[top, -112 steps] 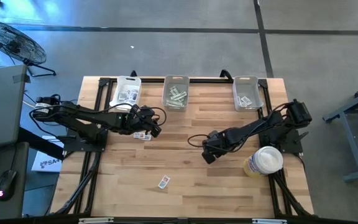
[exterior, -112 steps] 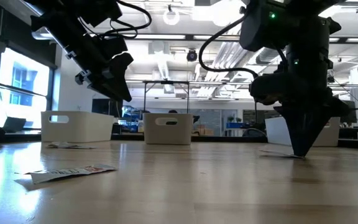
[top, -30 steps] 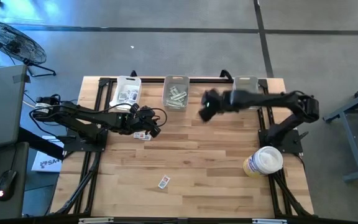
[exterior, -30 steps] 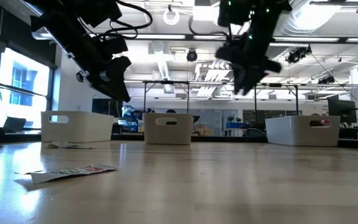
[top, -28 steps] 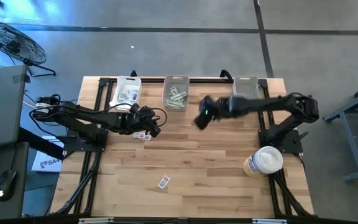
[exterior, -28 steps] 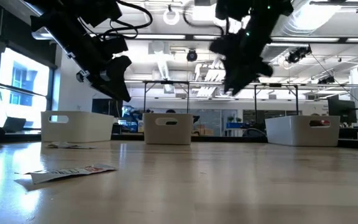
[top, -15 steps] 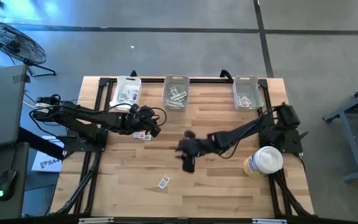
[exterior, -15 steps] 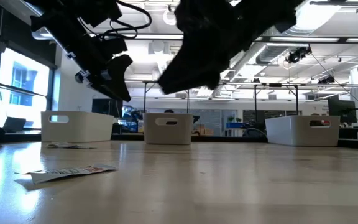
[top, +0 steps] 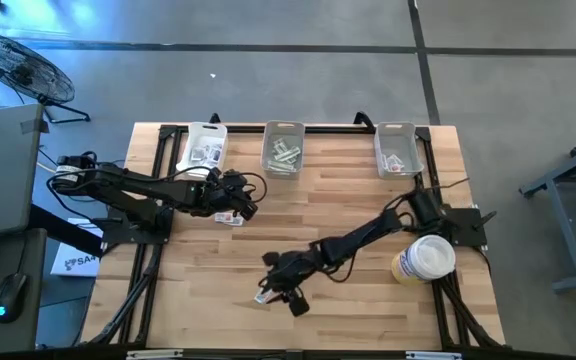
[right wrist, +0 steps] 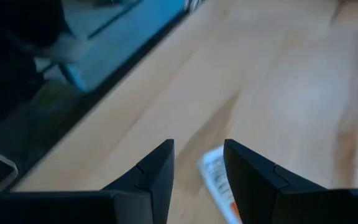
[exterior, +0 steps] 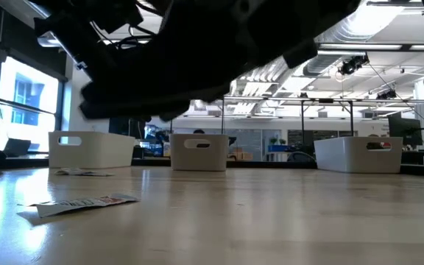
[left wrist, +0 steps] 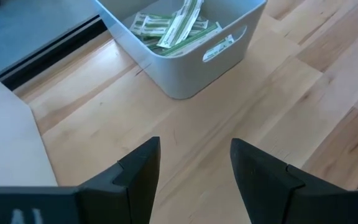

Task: Pick & Place First Aid Supplies
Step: Put the orange pad into the right gray bin

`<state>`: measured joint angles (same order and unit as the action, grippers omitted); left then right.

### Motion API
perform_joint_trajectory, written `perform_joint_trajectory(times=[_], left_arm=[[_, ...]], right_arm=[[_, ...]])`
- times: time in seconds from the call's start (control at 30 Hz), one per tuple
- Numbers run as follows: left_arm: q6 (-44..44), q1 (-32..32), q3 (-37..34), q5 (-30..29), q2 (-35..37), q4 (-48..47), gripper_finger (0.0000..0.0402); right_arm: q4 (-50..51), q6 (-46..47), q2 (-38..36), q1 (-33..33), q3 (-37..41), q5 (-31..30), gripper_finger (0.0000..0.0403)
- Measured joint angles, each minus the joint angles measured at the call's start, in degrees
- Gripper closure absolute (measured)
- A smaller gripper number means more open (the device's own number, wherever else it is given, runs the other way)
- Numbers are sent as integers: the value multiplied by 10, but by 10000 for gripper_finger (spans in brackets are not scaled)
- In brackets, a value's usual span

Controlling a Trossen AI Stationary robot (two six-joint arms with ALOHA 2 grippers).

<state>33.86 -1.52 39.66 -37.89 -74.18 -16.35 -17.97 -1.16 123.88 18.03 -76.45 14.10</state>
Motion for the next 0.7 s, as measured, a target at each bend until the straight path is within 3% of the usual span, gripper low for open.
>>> perform_joint_trajectory(times=[0.43, 0.7], left_arm=[[12, 0, 0, 10, 0, -12, 209], [11, 0, 0, 9, 0, -3, 209]], right_arm=[[45, -39, 59, 2, -62, 29, 273], [68, -40, 59, -16, -44, -18, 313]])
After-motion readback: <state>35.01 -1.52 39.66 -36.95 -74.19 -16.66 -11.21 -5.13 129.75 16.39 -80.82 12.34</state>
